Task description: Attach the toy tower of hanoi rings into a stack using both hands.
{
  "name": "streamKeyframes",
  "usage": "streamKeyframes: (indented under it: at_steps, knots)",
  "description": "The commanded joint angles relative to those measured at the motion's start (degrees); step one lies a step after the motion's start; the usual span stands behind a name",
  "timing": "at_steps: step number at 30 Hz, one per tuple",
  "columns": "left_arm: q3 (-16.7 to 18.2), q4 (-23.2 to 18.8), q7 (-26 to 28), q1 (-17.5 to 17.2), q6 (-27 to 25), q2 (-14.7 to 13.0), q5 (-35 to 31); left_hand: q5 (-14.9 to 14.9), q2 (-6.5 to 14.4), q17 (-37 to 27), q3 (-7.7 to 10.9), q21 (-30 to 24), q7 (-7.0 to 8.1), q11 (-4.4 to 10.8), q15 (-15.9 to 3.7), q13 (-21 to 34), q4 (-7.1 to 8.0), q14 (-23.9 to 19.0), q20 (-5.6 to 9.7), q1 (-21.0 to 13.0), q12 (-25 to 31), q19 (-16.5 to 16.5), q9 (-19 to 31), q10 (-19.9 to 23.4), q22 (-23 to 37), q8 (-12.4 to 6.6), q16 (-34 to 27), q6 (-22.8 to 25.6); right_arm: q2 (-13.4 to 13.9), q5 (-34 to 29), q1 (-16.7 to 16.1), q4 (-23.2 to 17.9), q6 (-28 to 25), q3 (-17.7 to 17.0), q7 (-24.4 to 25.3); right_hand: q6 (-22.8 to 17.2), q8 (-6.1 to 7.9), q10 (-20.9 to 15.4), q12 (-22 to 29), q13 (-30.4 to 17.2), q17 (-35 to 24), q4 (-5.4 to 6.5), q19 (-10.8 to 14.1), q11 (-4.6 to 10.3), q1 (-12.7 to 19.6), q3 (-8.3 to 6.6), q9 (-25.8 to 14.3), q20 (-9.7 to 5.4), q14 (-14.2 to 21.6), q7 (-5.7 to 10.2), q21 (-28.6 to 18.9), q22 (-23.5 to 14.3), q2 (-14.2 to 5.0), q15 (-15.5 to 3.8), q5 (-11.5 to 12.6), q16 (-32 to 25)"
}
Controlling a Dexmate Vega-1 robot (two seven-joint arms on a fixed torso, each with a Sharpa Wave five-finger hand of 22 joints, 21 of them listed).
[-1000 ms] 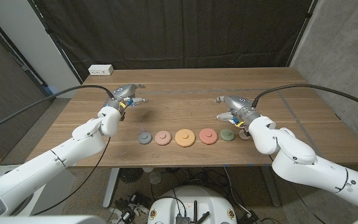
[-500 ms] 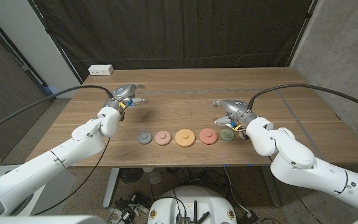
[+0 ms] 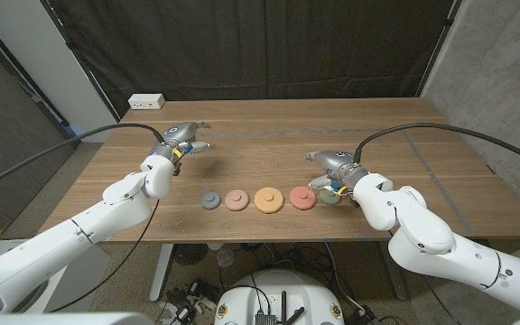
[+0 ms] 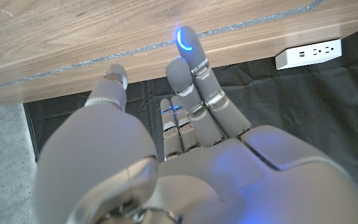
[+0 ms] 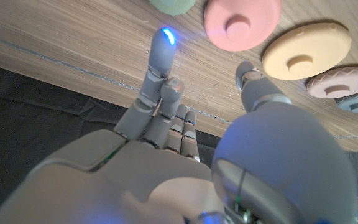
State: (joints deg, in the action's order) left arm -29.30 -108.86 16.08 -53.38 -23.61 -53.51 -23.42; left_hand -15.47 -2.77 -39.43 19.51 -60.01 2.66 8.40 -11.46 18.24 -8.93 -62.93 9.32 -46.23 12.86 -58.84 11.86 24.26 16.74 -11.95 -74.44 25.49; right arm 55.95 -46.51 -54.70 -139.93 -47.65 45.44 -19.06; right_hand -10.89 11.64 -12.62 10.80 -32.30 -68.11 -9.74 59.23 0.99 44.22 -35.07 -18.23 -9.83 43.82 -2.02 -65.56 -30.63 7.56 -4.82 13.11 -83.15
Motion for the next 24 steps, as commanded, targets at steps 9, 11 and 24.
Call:
streamKeyframes:
  at_steps: [9, 11, 24]
  knots:
    - [0.3, -0.3, 0.9, -1.0, -0.1, 0.2, 0.1, -0.4, 0.8, 0.2, -0.26, -1.2, 0.02, -0.14, -1.01, 0.1, -0.05, 0.5, 2.67, 0.2, -0.3, 0.5, 0.1, 0.6, -0.5, 0.10, -0.1, 0.8, -4.8, -11.4, -1.0, 1.2, 0.8, 1.3, -12.8, 2.0, 0.00, 1.1, 0.4, -0.6, 1.6, -0.08, -1.4, -0.20, 1.3, 0.84, -0.3, -2.51, -1.7, -1.24, -0.5, 0.4, 0.09, -7.35, -0.8, 1.4]
    - [0.3, -0.2, 0.9, -0.8, 0.1, 0.3, 0.1, -0.5, 0.8, 0.0, -0.29, -1.4, 0.02, -0.11, -1.01, 0.1, -0.07, 0.3, 2.67, 0.2, -0.4, 0.6, 0.1, 0.6, -0.7, 0.12, -0.4, 0.8, -5.4, -11.9, -0.8, 1.5, 1.0, 1.1, -14.4, 1.9, 0.15, 1.0, 0.5, -0.6, 1.8, -0.02, -1.6, -0.30, 1.4, 1.10, -0.3, -2.51, -1.7, -1.31, -0.5, 0.5, 0.04, -7.34, -0.9, 1.5]
    - [-0.3, 0.1, 0.3, -0.3, 0.1, 0.3, -0.5, -0.6, 0.9, 0.3, -0.42, -2.5, 0.04, -0.04, -1.01, 0.2, -0.14, 0.6, 2.68, 0.1, -0.5, 0.9, 0.1, 0.6, -1.2, 0.19, -0.4, 0.9, -9.8, -14.8, -0.6, 4.4, 1.4, 0.4, -19.6, 2.9, 0.37, 1.4, 0.9, -1.2, 3.0, 0.17, -2.6, -1.16, 2.0, 2.47, -0.3, -2.49, -2.4, -2.69, -0.8, 1.2, -0.49, -7.33, -1.2, 2.0]
